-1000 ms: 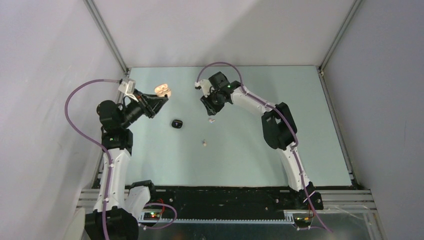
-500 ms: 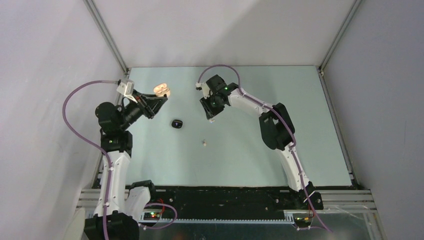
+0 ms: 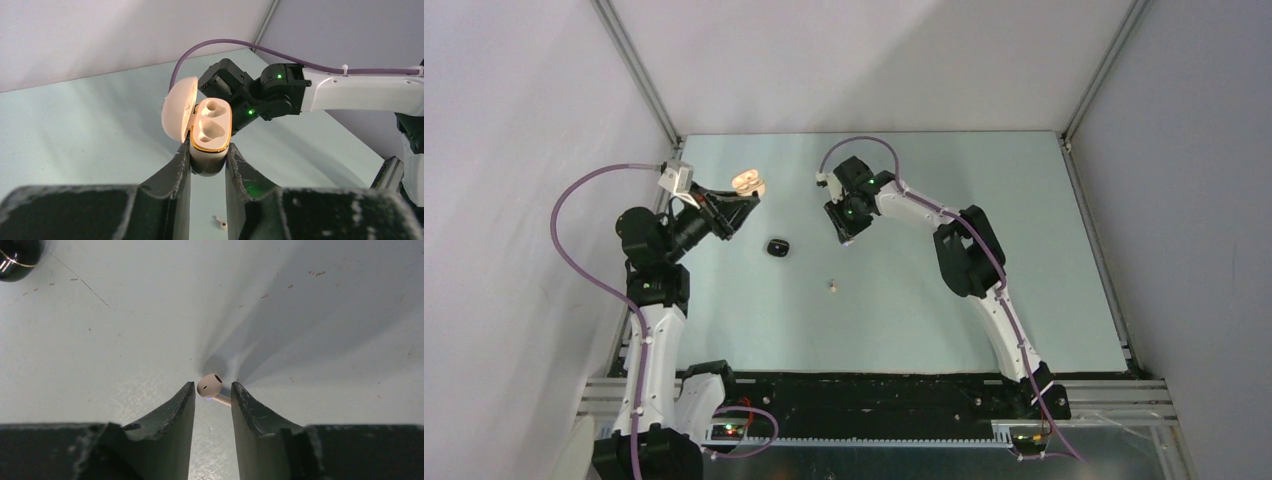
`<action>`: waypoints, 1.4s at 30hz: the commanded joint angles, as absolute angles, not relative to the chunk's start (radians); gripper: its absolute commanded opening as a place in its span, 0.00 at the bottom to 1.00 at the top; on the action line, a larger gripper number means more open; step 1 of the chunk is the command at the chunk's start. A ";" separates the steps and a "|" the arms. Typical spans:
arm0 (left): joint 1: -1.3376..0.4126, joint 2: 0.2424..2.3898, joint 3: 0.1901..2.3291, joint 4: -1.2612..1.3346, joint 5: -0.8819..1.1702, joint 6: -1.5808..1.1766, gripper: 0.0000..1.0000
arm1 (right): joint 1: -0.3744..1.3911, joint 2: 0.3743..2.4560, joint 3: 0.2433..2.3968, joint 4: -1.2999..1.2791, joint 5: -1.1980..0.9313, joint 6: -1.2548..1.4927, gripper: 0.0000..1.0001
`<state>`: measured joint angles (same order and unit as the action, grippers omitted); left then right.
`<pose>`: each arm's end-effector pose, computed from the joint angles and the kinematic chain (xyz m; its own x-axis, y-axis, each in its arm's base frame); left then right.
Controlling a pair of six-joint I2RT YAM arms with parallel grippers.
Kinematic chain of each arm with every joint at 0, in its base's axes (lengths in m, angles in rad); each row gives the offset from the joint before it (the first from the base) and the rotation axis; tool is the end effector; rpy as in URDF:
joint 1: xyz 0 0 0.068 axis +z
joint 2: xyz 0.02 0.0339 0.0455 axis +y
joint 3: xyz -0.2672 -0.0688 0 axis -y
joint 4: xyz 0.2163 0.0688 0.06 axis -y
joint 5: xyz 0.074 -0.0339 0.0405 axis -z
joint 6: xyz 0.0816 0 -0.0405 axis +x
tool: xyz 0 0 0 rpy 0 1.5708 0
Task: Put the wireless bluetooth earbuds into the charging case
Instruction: Pick up the earbud from the center of the board, then place the earbud at the center of the board.
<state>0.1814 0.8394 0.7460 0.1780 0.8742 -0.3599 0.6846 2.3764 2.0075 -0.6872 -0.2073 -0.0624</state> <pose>0.1966 -0.0276 0.3626 -0.1462 -0.2565 -0.9554 0.6245 0.7251 -0.2903 0.3859 0.3367 0.1426 -0.6295 -0.5926 -0.5025 -0.7380 0.6583 0.1481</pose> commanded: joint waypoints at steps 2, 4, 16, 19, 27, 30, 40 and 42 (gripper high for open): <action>0.190 0.830 0.745 0.217 0.871 -0.374 0.00 | 0.690 2.388 2.051 -0.689 -0.210 -0.060 0.32; 0.190 0.834 0.746 0.218 0.870 -0.374 0.00 | 0.689 2.388 2.051 -0.689 -0.221 -0.068 0.28; 0.188 0.876 0.743 0.217 0.987 -0.303 0.00 | 0.619 2.296 2.016 -0.800 -0.754 -0.281 0.09; 0.187 0.883 0.726 0.217 1.116 -0.164 0.00 | 0.556 2.239 1.974 -0.851 -1.071 -0.370 0.12; 0.183 0.960 0.750 0.217 1.306 -0.080 0.00 | 0.442 2.121 1.686 -0.799 -1.439 -0.231 0.09; 0.174 0.975 0.767 0.218 1.310 -0.079 0.00 | 0.427 2.102 1.528 -0.660 -1.446 0.012 0.08; 0.133 0.972 0.754 0.217 1.264 -0.118 0.00 | 0.421 2.164 1.275 -0.261 -1.447 0.505 0.06; 0.129 0.970 0.750 0.218 1.255 -0.125 0.00 | 0.423 2.170 1.279 -0.243 -1.430 0.502 0.07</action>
